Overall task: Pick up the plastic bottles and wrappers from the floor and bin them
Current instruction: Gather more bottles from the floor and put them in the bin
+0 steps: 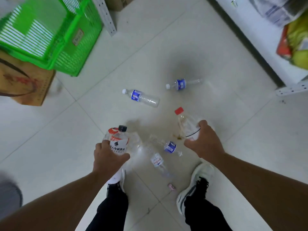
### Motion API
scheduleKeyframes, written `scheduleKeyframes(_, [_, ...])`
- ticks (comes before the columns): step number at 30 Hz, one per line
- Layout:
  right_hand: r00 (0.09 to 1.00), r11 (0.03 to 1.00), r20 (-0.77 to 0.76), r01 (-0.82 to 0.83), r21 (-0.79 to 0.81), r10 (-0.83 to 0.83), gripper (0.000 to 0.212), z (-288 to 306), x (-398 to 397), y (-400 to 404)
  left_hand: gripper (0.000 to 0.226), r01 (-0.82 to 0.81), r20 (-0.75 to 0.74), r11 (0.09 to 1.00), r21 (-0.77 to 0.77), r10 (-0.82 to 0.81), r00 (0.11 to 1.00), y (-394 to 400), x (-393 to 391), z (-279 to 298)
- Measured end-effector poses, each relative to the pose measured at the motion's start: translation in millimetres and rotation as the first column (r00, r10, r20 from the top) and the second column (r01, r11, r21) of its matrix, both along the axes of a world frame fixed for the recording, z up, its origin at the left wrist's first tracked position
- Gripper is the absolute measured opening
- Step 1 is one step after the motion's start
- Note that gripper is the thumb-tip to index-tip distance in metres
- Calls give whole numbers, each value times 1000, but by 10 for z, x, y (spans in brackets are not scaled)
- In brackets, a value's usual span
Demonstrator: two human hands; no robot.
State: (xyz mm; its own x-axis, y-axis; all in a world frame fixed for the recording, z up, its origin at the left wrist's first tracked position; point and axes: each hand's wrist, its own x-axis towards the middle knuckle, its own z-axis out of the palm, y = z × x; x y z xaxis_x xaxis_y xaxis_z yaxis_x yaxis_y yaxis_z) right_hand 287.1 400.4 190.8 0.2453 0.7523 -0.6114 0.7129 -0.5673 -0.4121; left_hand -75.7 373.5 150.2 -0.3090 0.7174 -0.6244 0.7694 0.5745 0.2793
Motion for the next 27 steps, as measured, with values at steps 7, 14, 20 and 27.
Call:
scheduleKeyframes(7, [998,999,34,51,-14,-51,74,1615,-399,-408,97,117,10,993,32,-117,993,126,-373,1506])
scheduleKeyframes(14, [972,972,-21,233,6,-233,76,2634,-1040,-517,107,2,12,1000,26,-2,1000,146,-678,2767])
scheduleKeyframes(20, [989,992,-69,129,14,-128,78,3339,-1236,-542,109,-100,33,995,21,100,994,59,-735,3553])
scheduleKeyframes(27, [985,994,-170,-5,112,24,85,4373,-1308,-914,106,-305,102,948,86,296,950,-598,-638,4585])
